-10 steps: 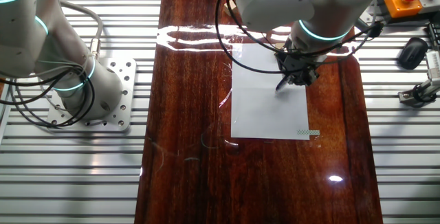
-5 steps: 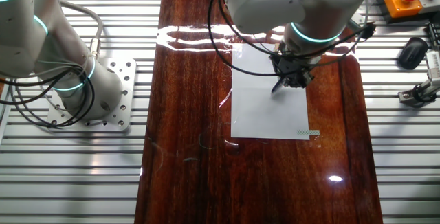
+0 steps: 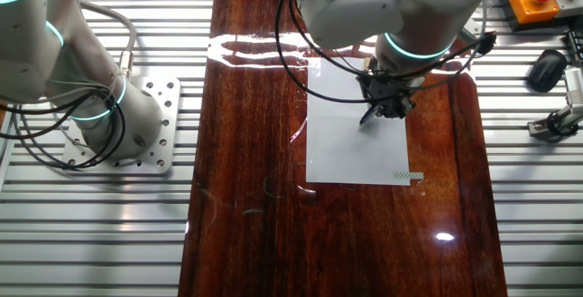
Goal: Use the correction tape on paper
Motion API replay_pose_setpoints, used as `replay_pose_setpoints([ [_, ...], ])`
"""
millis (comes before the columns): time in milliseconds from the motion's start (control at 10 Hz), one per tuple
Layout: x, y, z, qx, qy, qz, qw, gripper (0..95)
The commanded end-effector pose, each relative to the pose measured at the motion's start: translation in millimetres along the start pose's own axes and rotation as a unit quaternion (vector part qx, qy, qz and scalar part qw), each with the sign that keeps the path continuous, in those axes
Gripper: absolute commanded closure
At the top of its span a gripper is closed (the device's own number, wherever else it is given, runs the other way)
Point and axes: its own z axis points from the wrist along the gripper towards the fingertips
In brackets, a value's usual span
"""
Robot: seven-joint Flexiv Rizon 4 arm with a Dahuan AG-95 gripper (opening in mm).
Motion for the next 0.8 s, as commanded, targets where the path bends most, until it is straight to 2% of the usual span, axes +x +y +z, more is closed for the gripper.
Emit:
replay_pose_setpoints([
  [100,0.4,0.3,-1.4,-0.001,0.001,0.000,1.0000,95.0],
  [800,1.8,0.1,-7.7,0.000,0.017,0.000,0.9999,95.0],
])
